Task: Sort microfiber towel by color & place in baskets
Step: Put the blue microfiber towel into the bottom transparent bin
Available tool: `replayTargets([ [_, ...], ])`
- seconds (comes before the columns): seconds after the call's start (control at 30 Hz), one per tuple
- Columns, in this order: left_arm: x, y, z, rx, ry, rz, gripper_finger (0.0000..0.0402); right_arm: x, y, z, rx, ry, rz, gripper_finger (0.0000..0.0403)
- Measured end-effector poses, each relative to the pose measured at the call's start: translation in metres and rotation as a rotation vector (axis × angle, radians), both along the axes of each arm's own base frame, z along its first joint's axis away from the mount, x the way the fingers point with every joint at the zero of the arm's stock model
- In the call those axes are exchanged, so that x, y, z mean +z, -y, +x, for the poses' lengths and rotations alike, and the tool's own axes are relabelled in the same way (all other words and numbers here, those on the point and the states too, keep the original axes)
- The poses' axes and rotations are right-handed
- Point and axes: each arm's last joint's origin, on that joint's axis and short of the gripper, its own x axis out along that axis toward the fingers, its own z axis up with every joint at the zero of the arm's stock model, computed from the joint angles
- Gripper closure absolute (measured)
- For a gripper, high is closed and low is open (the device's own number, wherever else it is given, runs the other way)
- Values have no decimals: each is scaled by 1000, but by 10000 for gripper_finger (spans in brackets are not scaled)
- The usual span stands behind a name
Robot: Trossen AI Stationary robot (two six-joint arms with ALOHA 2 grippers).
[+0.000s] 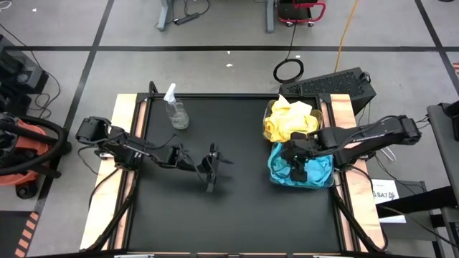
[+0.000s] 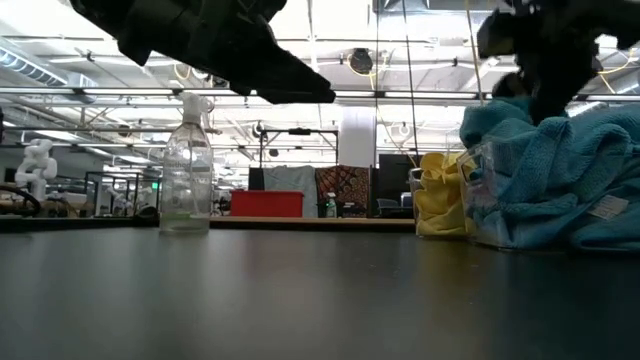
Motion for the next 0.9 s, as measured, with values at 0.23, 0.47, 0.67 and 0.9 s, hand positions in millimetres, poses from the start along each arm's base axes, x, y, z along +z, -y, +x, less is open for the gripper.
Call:
replayTargets([
  [0.23, 1, -4, 1, 13, 8, -1, 147, -45, 0, -2, -18, -88, -2, 393],
  [0.47, 1, -3, 1, 14, 6, -6, 147, -72, 7, -7, -50, -73, 10, 394],
  [0.67, 1, -4, 1, 18, 4, -18, 147, -76, 10, -8, -66, -76, 26, 390],
  [0.9, 1, -3, 1, 18, 3, -19, 147, -51, 10, -6, -68, -70, 27, 347],
])
